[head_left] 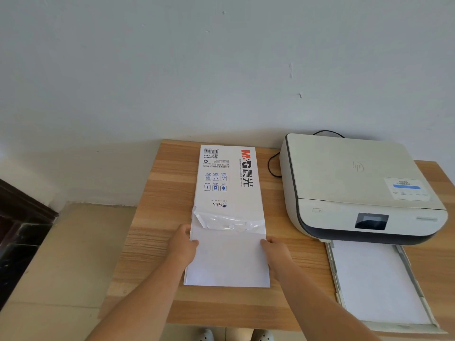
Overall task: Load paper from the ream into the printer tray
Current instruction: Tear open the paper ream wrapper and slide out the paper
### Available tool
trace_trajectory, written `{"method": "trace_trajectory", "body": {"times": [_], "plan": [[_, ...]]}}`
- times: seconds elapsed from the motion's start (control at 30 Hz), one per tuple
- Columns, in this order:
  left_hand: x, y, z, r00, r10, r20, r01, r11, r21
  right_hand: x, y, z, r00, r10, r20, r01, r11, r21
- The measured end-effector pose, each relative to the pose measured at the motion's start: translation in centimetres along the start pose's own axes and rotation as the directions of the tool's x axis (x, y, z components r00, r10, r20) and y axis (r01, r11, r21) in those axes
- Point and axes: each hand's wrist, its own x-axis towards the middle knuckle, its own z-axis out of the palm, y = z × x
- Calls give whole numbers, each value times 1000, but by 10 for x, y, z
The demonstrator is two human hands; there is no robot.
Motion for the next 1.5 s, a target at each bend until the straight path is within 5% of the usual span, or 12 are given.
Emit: {"method": "trace_trajectory", "body": {"times": [0.8, 1.13, 1.5], "plan": [[-12, -8, -9, 995, 52, 84, -49, 998, -48, -21, 13, -1, 999, -40, -30, 43, 994, 105], [-25, -5, -16, 994, 57, 88, -59, 998, 10, -41, 18, -3, 979, -200, -36, 198, 979, -43], [-56, 0, -22, 997, 29, 69, -28, 999, -17, -58, 27, -20, 983, -183, 23, 184, 982, -31]]}}
